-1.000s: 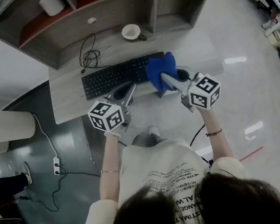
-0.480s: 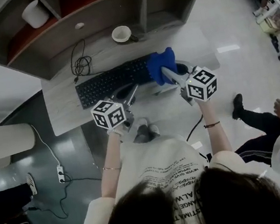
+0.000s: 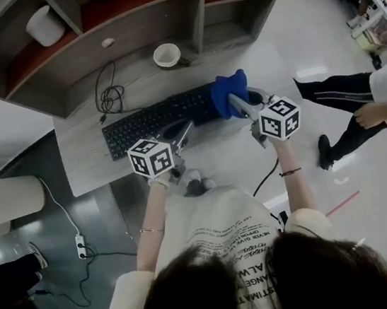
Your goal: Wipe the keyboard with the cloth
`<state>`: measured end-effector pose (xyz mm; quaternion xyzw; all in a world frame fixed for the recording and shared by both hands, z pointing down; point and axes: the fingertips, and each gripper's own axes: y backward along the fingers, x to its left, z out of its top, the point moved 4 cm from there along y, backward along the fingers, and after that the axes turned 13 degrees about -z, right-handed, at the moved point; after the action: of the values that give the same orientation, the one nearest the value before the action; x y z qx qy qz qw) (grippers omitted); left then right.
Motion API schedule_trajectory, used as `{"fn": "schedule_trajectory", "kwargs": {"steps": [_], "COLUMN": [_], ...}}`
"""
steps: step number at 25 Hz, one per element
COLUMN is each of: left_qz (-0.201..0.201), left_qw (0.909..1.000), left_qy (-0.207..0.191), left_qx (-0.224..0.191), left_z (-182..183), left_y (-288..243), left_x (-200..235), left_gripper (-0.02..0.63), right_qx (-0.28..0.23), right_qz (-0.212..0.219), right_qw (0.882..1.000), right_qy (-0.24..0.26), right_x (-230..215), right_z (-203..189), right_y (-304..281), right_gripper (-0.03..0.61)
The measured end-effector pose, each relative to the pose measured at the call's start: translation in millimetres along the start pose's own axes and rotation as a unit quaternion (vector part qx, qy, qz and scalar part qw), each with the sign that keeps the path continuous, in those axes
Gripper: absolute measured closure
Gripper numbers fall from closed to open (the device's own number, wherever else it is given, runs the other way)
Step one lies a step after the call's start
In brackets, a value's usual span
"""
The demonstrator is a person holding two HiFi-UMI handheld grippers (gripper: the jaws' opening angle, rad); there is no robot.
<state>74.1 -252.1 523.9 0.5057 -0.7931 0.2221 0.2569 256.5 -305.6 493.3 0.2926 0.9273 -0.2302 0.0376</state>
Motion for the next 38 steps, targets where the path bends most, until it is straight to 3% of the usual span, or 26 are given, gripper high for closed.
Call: {"fn": "schedule_trajectory", "kwargs": {"steps": [20,38], "left_qz": [0.005,0.056], "left_qw": [0.9997,0.9976], "left_qy": [0.026,0.03], "left_qx": [-0.001,-0.028], "left_z": [-3,-4], "left_y": [-2,21], "left_x": [16,12], "left_gripper": [0.617,0.617], "right_qx": [0.04,0.058], "right_qz": [-0.004,0.018], "right_qw": [0.999,0.998], "right_qy": [0.003,-0.012], "right_x": [-13,2], "right_z": [-24,-35], "right_y": [-38,-55], "right_gripper": [0.526,0.526]}}
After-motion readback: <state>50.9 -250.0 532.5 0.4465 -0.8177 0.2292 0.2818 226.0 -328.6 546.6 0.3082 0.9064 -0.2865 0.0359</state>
